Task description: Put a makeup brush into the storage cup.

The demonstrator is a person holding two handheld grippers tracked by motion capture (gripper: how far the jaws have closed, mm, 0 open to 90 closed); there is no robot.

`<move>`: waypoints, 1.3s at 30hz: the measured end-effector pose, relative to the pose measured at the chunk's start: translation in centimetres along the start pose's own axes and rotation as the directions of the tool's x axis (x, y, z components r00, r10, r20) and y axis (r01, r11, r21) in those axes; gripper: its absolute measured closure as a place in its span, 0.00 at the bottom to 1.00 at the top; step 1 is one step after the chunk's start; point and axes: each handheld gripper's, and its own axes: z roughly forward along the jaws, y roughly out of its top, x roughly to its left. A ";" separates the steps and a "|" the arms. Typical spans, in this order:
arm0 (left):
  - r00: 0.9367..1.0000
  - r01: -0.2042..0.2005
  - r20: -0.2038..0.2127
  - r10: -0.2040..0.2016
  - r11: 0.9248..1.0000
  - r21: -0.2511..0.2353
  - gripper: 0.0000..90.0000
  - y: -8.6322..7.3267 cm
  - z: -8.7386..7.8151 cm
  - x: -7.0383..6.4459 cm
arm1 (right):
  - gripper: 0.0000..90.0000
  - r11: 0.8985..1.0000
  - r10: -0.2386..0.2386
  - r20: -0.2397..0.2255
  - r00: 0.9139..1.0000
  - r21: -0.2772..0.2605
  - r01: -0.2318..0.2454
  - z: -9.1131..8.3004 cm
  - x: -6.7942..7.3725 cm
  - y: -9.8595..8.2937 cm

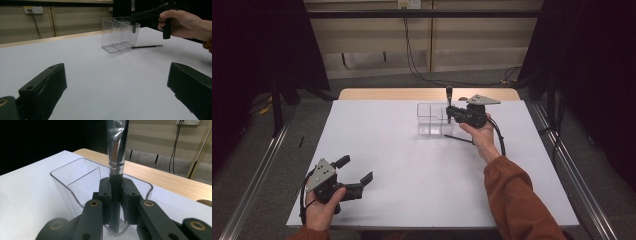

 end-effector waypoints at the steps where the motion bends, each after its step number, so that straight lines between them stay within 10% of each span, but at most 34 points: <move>1: 1.000 -0.001 0.001 0.001 1.000 -0.001 0.03 0.0 0.0 0.0 | 0.89 1.000 0.002 -0.001 1.000 0.001 -0.002 0.0 0.0 0.0; 21: 1.000 -0.009 0.007 0.009 1.000 0.005 0.03 0.0 0.0 0.2 | 0.75 0.999 0.028 0.001 1.000 -0.019 -0.028 -0.3 -0.2 -0.4; 39: 1.000 0.004 -0.005 -0.004 1.000 0.003 0.03 -0.1 0.1 0.2 | 0.19 0.999 0.034 0.007 0.999 -0.042 -0.034 -2.8 0.3 -0.7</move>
